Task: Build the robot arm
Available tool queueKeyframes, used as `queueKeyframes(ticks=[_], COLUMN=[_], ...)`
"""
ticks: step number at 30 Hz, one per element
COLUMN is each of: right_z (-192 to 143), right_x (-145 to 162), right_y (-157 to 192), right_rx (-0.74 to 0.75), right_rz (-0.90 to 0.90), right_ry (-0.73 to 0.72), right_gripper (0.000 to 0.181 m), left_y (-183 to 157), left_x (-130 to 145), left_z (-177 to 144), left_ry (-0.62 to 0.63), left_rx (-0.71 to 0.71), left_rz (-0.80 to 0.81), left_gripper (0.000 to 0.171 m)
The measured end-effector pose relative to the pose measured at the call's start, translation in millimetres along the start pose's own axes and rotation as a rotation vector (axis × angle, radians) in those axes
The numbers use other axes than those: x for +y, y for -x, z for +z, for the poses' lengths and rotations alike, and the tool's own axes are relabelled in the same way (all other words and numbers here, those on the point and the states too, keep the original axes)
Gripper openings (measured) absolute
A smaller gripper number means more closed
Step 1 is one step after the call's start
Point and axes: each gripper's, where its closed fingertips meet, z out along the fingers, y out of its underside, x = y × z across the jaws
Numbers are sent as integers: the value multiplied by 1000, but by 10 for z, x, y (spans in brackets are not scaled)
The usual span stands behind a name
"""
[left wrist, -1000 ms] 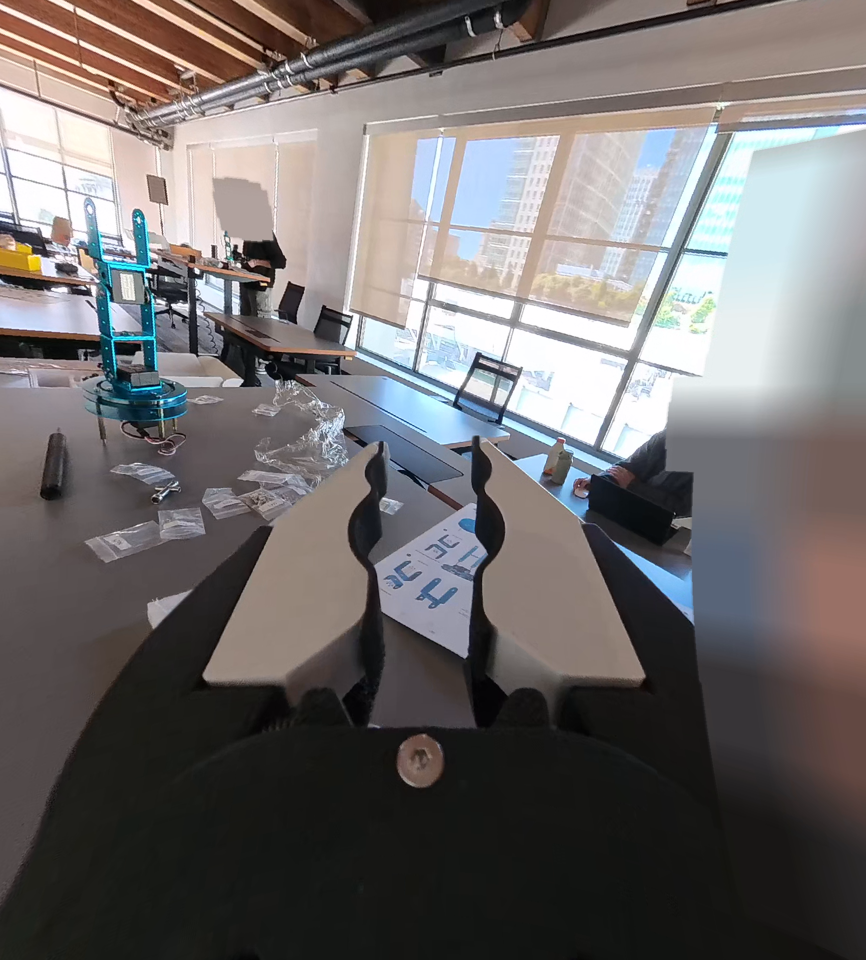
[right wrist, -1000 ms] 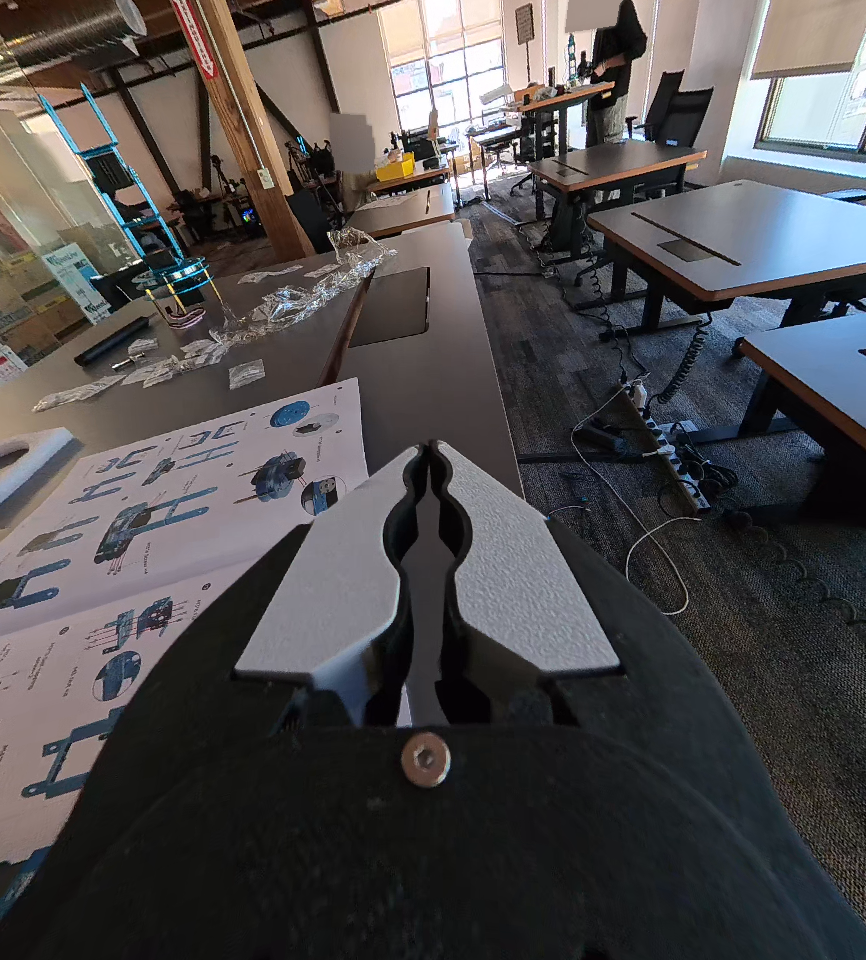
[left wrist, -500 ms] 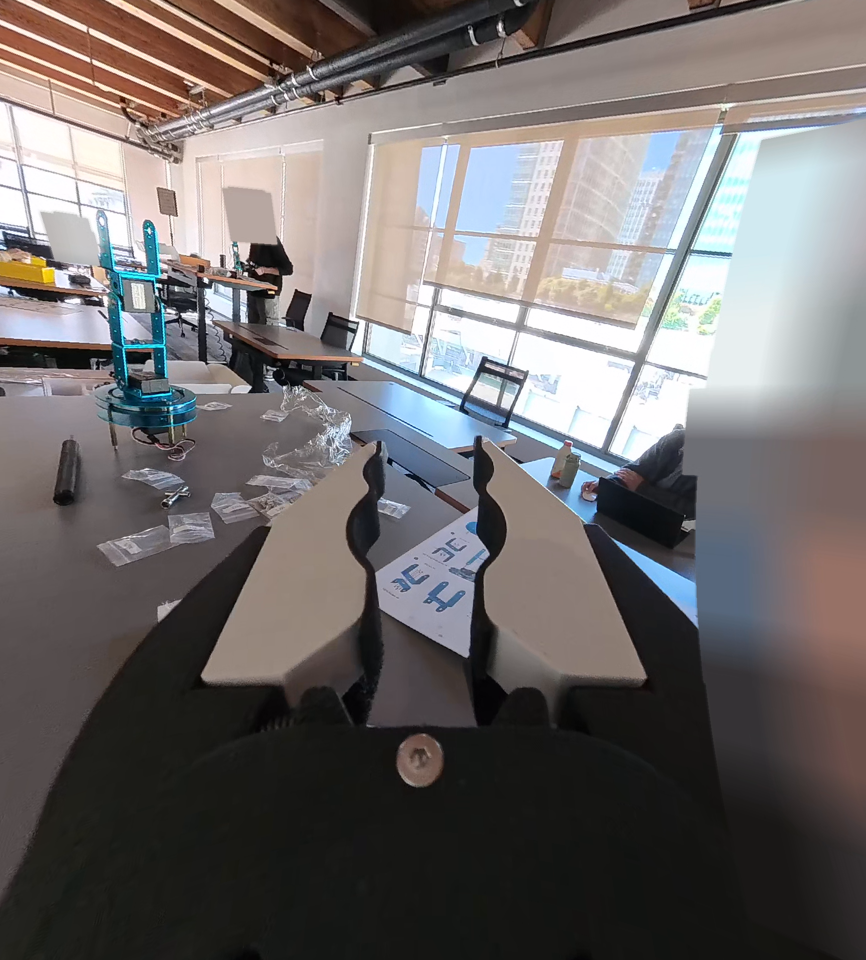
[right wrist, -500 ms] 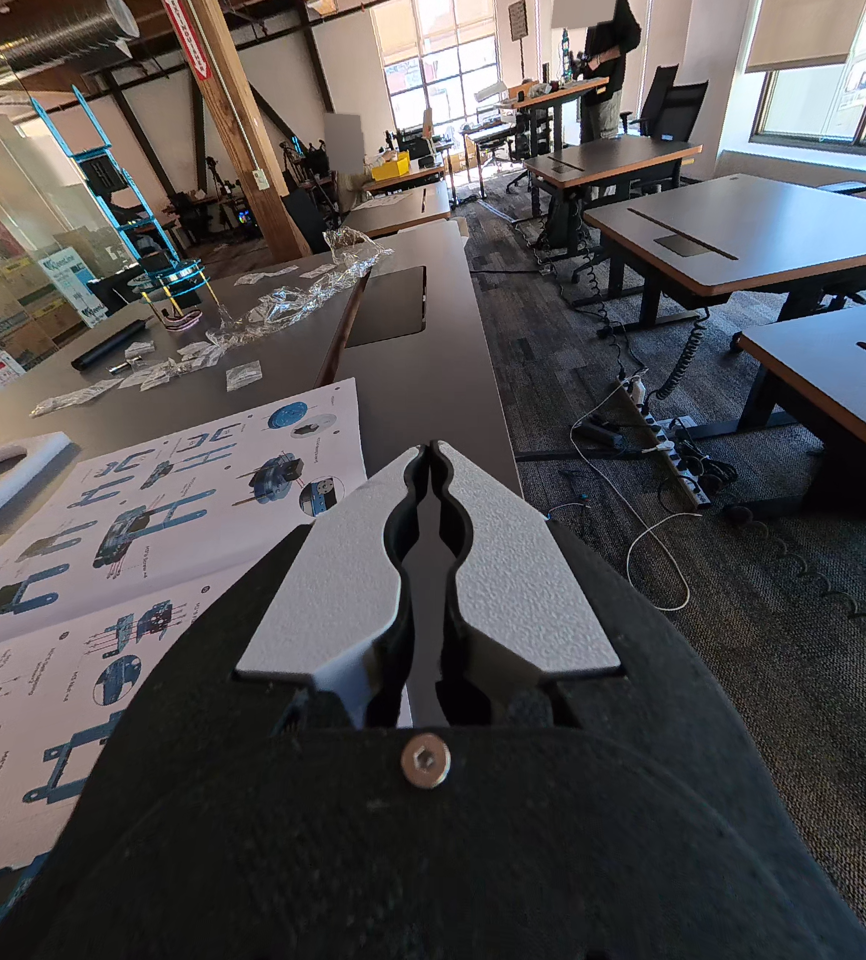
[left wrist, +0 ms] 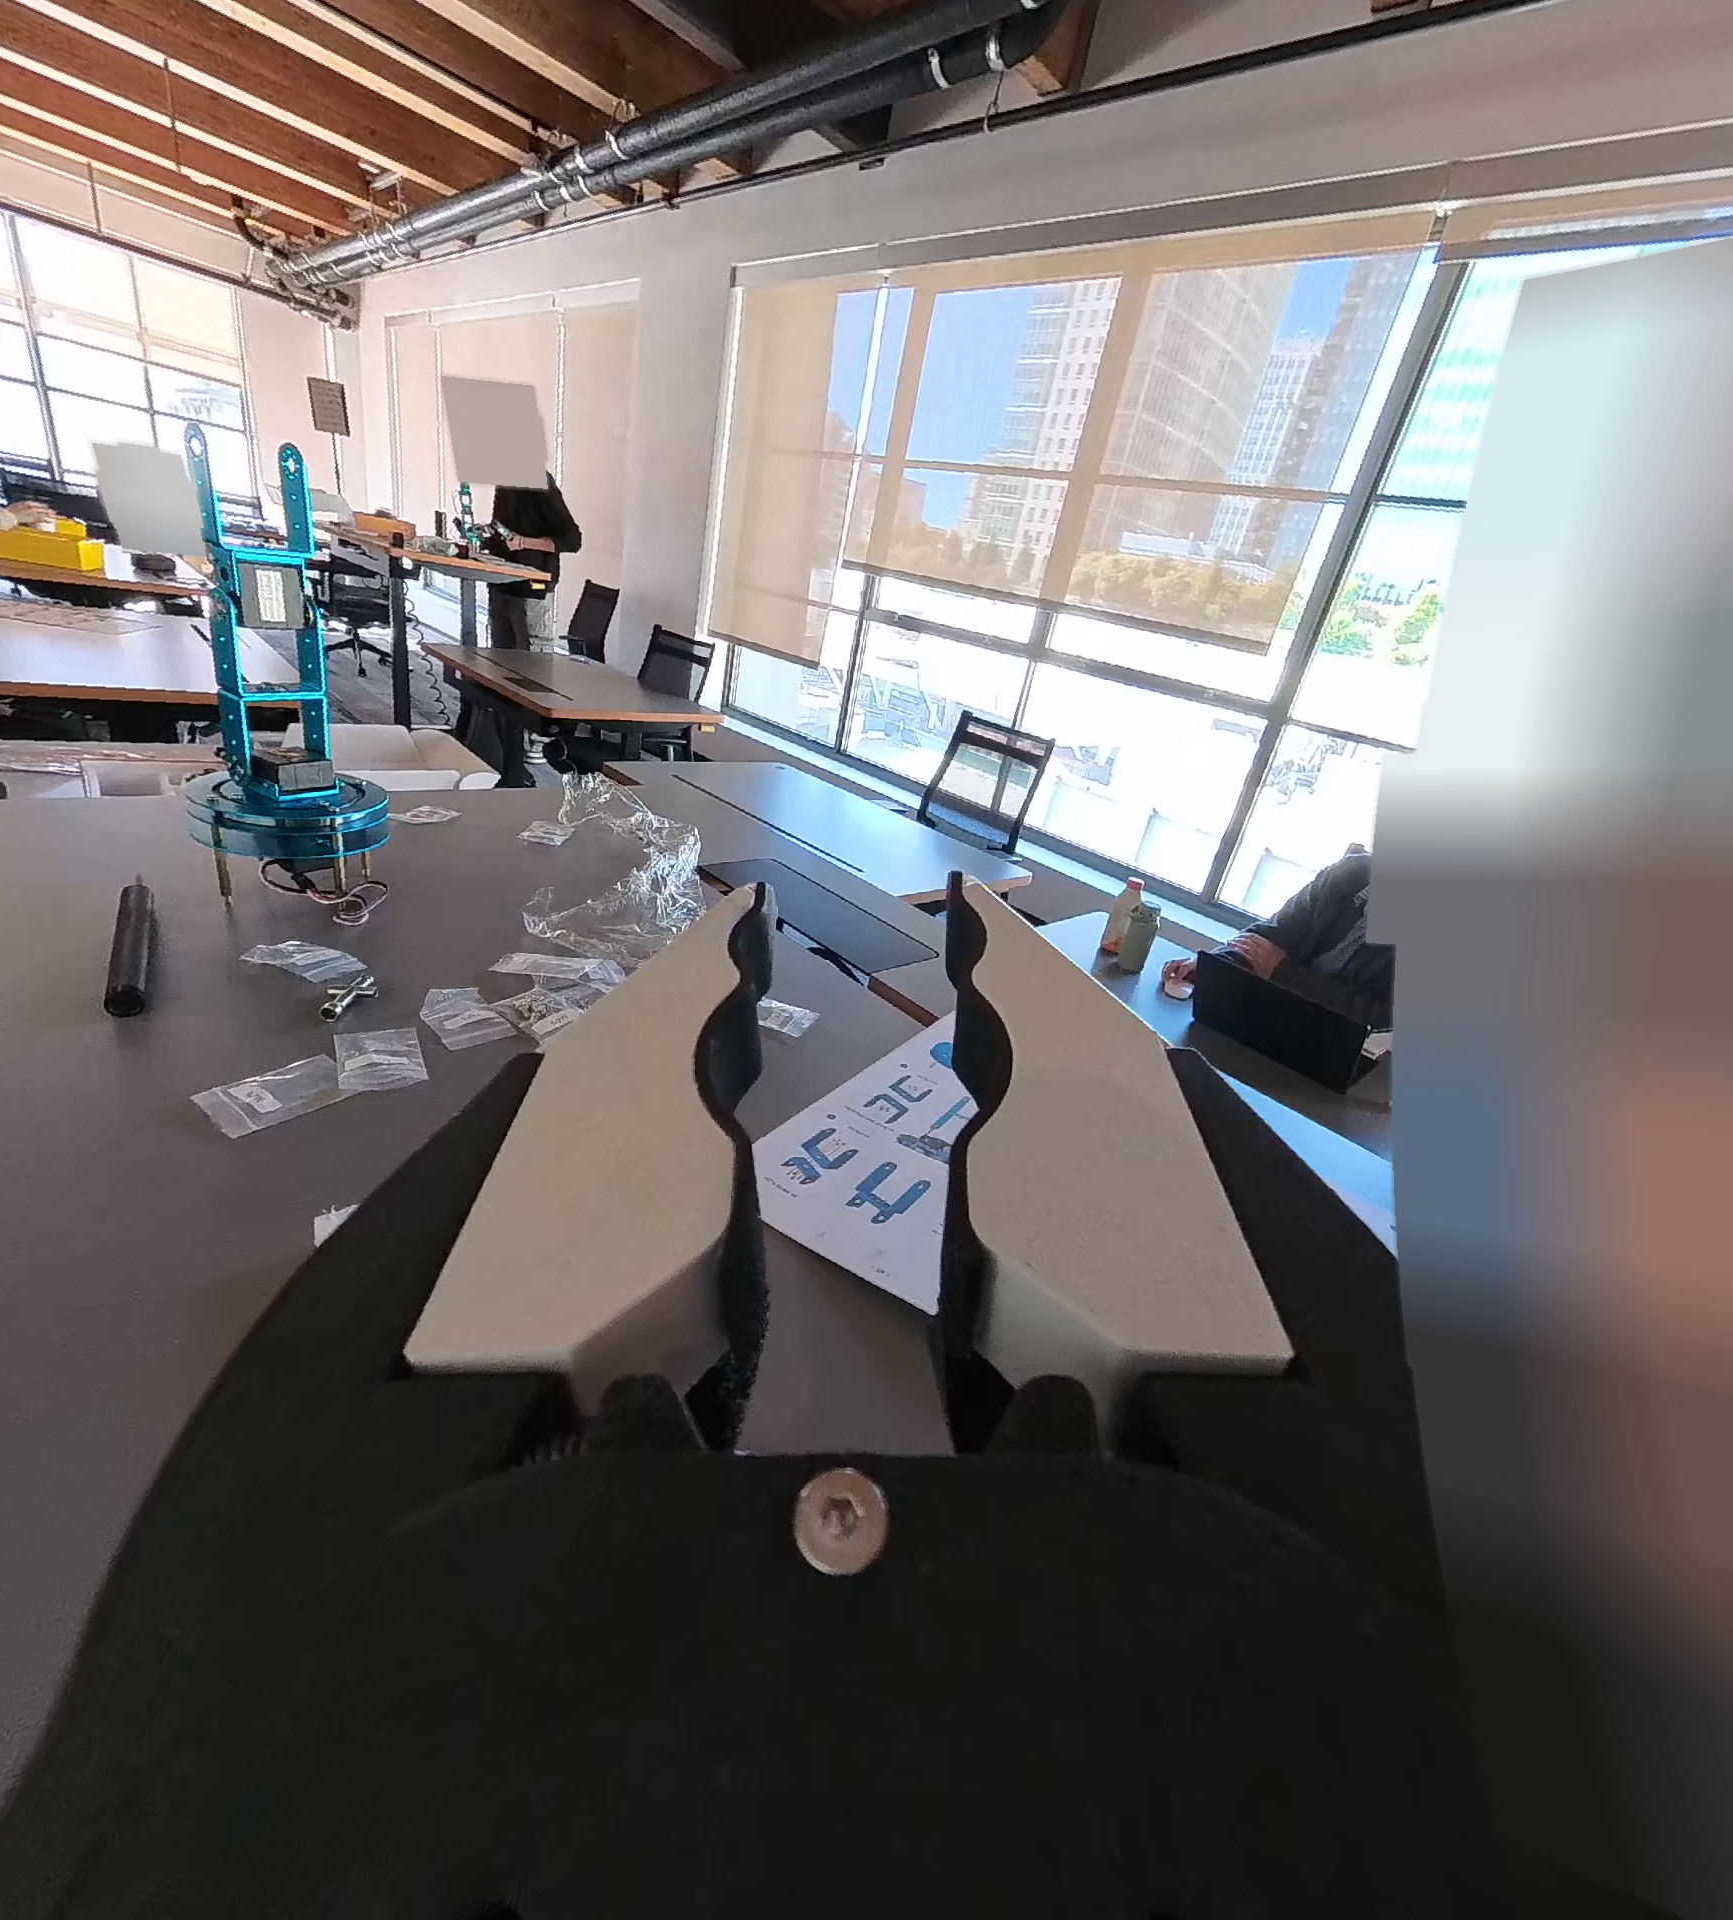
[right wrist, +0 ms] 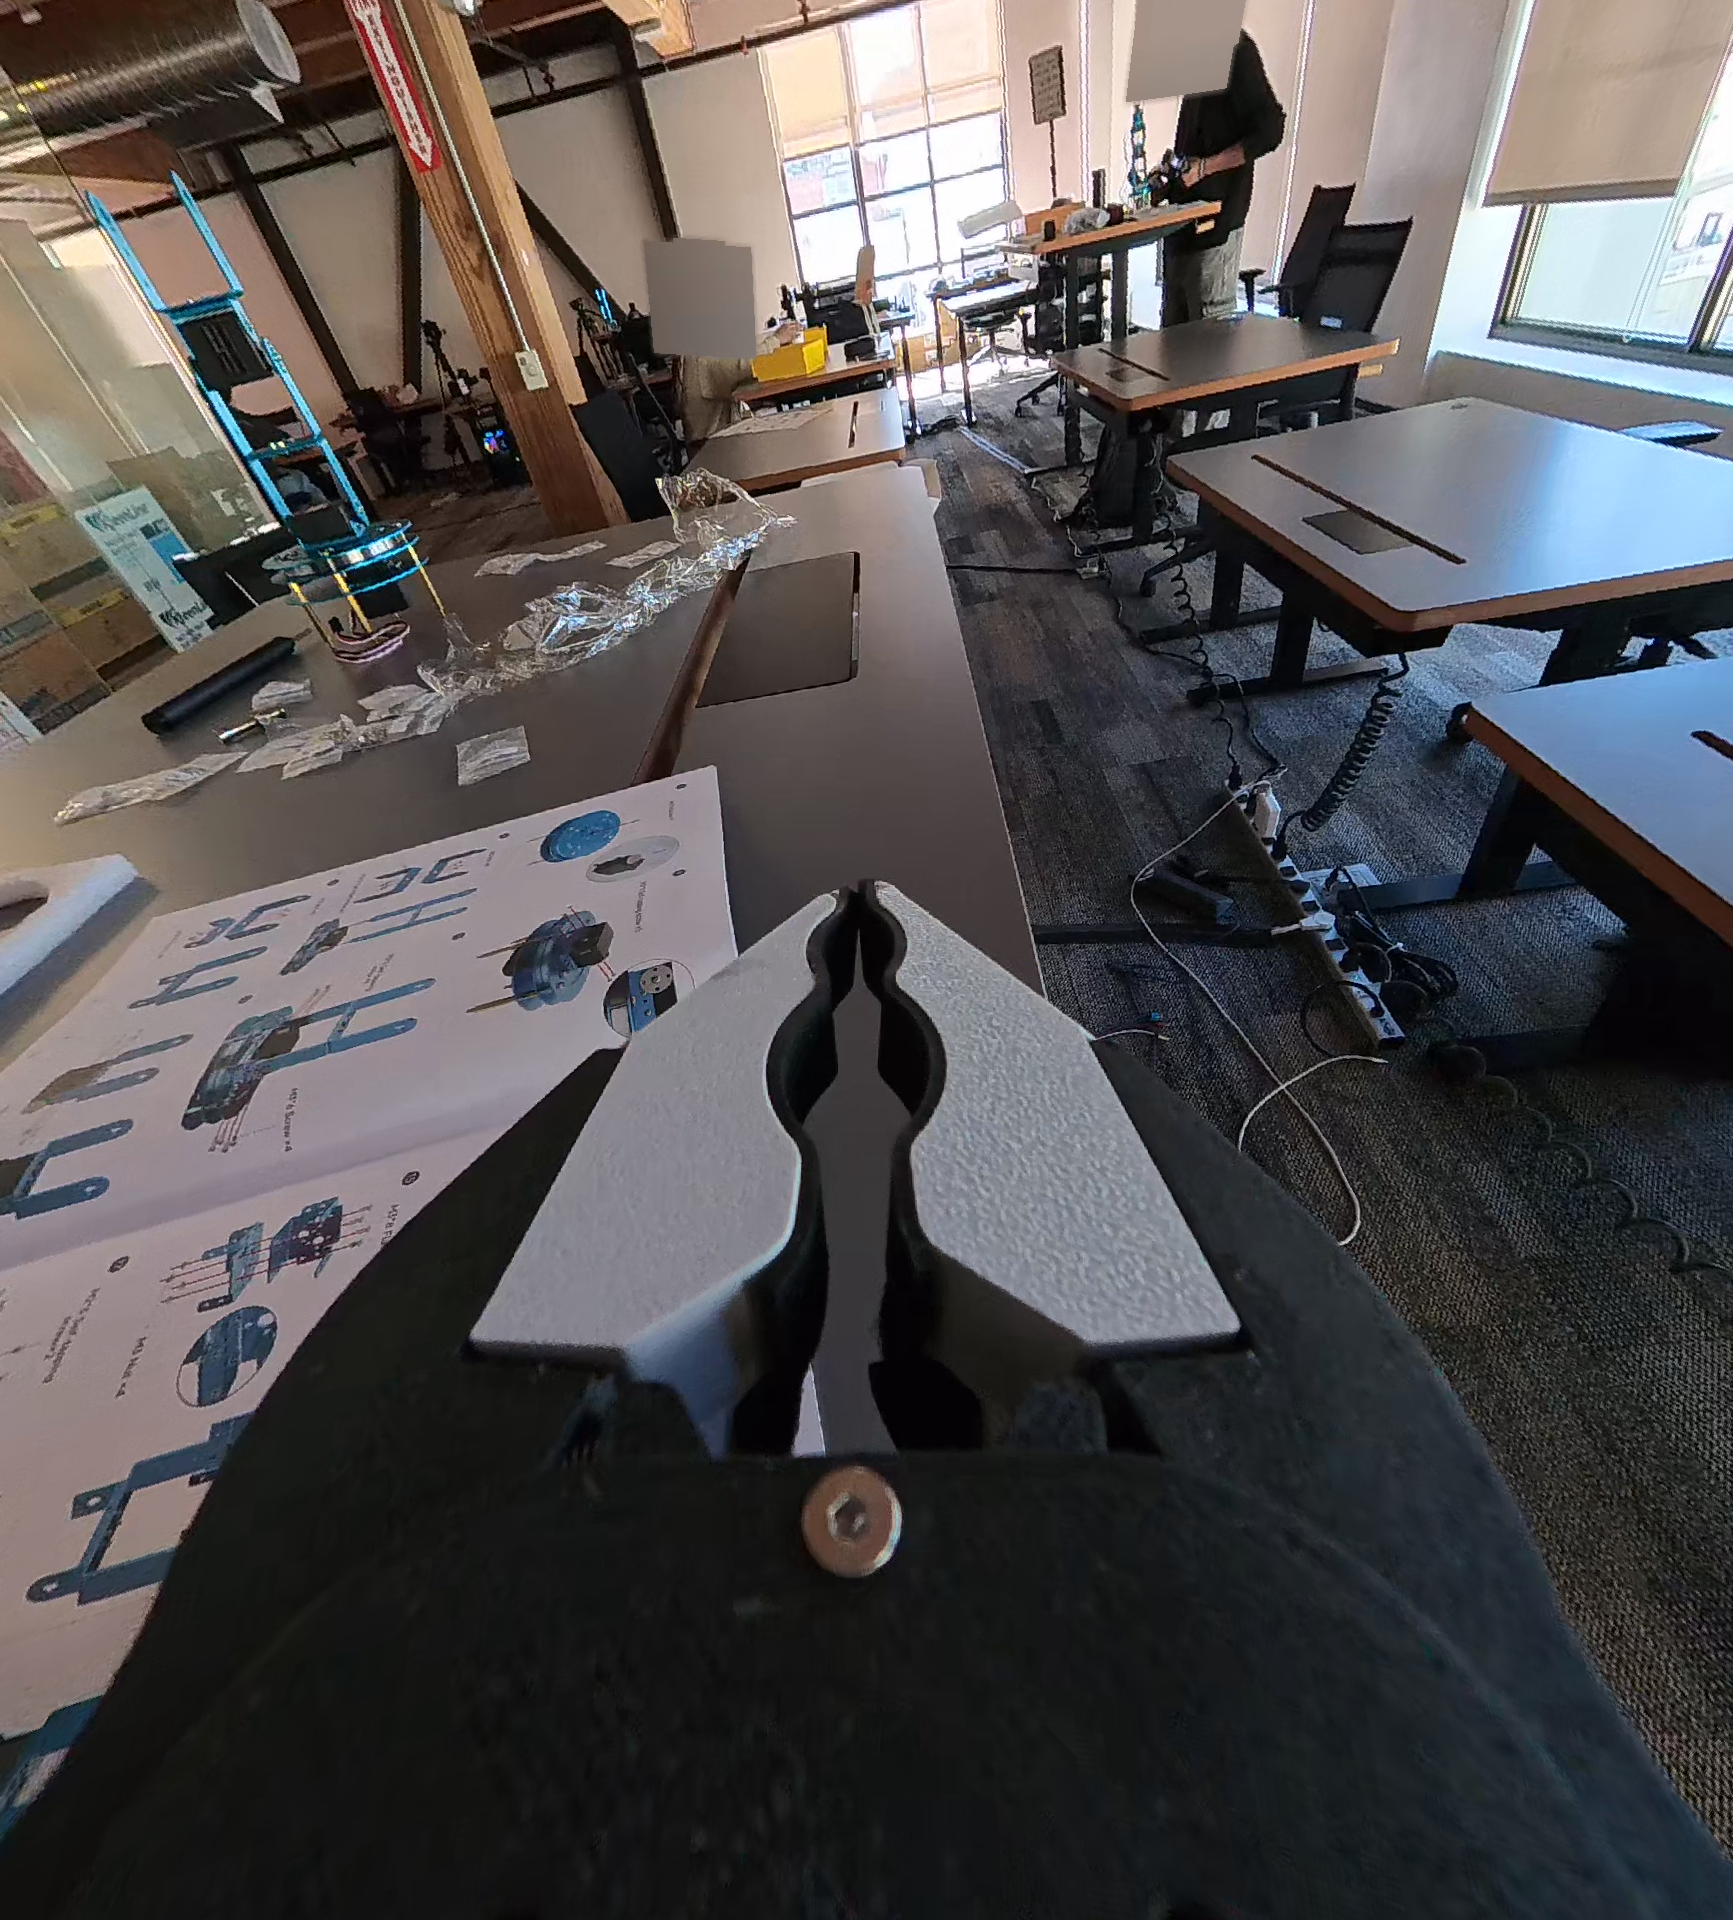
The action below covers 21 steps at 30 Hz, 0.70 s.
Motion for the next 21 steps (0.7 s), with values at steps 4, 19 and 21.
queueKeyframes(ticks=[4, 19, 21], right_z=[6, -158, -259], right_x=[7, -62, 0], right_y=[-2, 1145, 1606], right_rx=[-1, -389, -499], right_rz=[0, -82, -139], right_ry=[3, 30, 40], right_gripper=[0, 11, 22], left_y=[2, -582, -762], left_x=[-2, -120, -102], left_z=[-2, -138, -187], left_ry=[0, 188, 212], left_rx=[-4, 274, 367], left_rz=[9, -26, -32], left_gripper=[32, 37, 37])
